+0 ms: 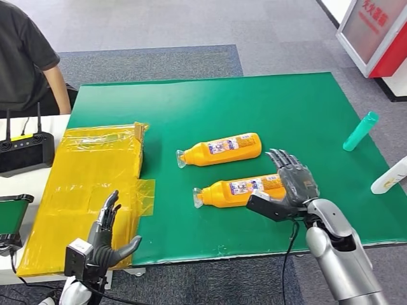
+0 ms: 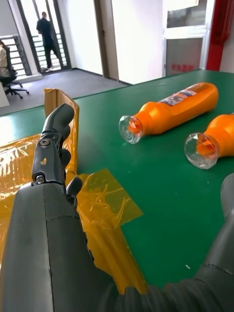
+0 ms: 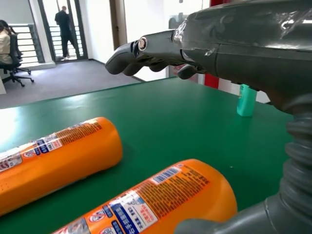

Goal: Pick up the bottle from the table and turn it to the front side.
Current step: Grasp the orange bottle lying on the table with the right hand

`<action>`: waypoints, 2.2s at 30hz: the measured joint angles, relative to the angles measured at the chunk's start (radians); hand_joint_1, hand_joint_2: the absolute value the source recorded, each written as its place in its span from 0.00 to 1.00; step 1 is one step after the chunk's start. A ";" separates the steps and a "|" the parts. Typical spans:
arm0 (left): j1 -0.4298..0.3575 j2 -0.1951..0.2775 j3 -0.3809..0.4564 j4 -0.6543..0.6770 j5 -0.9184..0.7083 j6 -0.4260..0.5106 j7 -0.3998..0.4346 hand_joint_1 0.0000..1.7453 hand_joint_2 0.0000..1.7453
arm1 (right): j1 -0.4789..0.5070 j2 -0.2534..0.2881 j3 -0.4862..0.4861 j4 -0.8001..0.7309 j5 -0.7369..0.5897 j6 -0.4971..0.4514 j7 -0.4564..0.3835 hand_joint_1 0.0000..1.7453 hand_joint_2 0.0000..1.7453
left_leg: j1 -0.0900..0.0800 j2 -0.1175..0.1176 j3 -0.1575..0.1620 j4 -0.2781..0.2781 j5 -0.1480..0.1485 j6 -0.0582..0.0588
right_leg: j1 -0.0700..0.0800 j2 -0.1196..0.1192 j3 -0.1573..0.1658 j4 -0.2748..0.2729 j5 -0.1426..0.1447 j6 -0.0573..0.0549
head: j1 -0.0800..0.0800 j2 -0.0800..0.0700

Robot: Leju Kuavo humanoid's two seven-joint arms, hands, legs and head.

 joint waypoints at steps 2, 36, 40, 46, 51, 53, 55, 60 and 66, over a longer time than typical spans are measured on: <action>-0.001 0.002 0.000 0.004 -0.003 0.001 -0.002 0.00 1.00 | -0.019 -0.004 0.011 0.019 0.000 0.022 0.003 0.00 1.00 | 0.000 0.000 0.000 0.000 0.000 0.000 | 0.000 0.000 0.000 0.000 0.000 0.000 | 0.000 0.000; -0.037 0.019 0.000 0.080 -0.008 0.035 -0.020 0.00 1.00 | -0.382 -0.058 0.301 0.559 -0.212 0.306 0.023 0.73 1.00 | 0.000 0.000 0.000 0.000 0.001 0.001 | 0.000 0.000 0.000 0.000 0.001 0.000 | 0.000 0.000; -0.039 0.019 0.000 0.085 -0.008 0.035 -0.020 0.00 1.00 | -0.390 -0.061 0.312 0.575 -0.216 0.311 0.018 1.00 1.00 | 0.000 0.000 0.000 0.000 0.001 0.001 | 0.000 0.000 0.000 0.000 0.001 0.000 | 0.000 0.000; -0.042 0.020 0.000 0.091 -0.007 0.035 -0.021 0.00 1.00 | -0.397 -0.069 0.328 0.582 -0.225 0.300 0.011 1.00 1.00 | 0.000 0.000 0.000 0.000 0.001 0.001 | 0.000 0.000 0.000 0.000 0.001 0.000 | 0.000 0.000; -0.042 0.021 0.000 0.091 -0.007 0.035 -0.021 0.00 1.00 | -0.395 -0.074 0.334 0.582 -0.235 0.282 0.009 1.00 1.00 | 0.000 0.000 0.000 0.000 0.001 0.001 | 0.000 0.000 0.000 0.000 0.001 0.000 | 0.000 0.000; -0.042 0.022 0.000 0.091 -0.007 0.035 -0.021 0.00 1.00 | -0.395 -0.075 0.335 0.582 -0.236 0.282 0.009 1.00 1.00 | 0.000 0.000 0.000 0.000 0.001 0.001 | 0.000 0.000 0.000 0.000 0.001 0.000 | 0.000 0.000; -0.042 0.022 0.000 0.091 -0.007 0.035 -0.021 0.00 1.00 | -0.395 -0.076 0.336 0.582 -0.237 0.282 0.009 1.00 1.00 | 0.000 0.000 0.000 0.000 0.001 0.001 | 0.000 0.000 0.000 0.000 0.001 0.000 | 0.000 0.000; -0.042 0.024 0.000 0.092 -0.007 0.035 -0.021 0.00 1.00 | -0.395 -0.079 0.341 0.582 -0.237 0.281 0.009 1.00 1.00 | 0.000 0.000 0.000 0.000 0.001 0.001 | 0.000 0.000 0.000 0.000 0.001 0.000 | 0.000 0.000; -0.037 0.024 0.000 0.091 -0.005 0.035 -0.021 0.00 1.00 | -0.340 -0.086 0.330 0.528 -0.246 0.184 0.014 1.00 1.00 | 0.000 0.000 0.000 0.000 0.001 0.001 | 0.000 0.000 0.000 0.000 0.001 0.000 | 0.000 0.000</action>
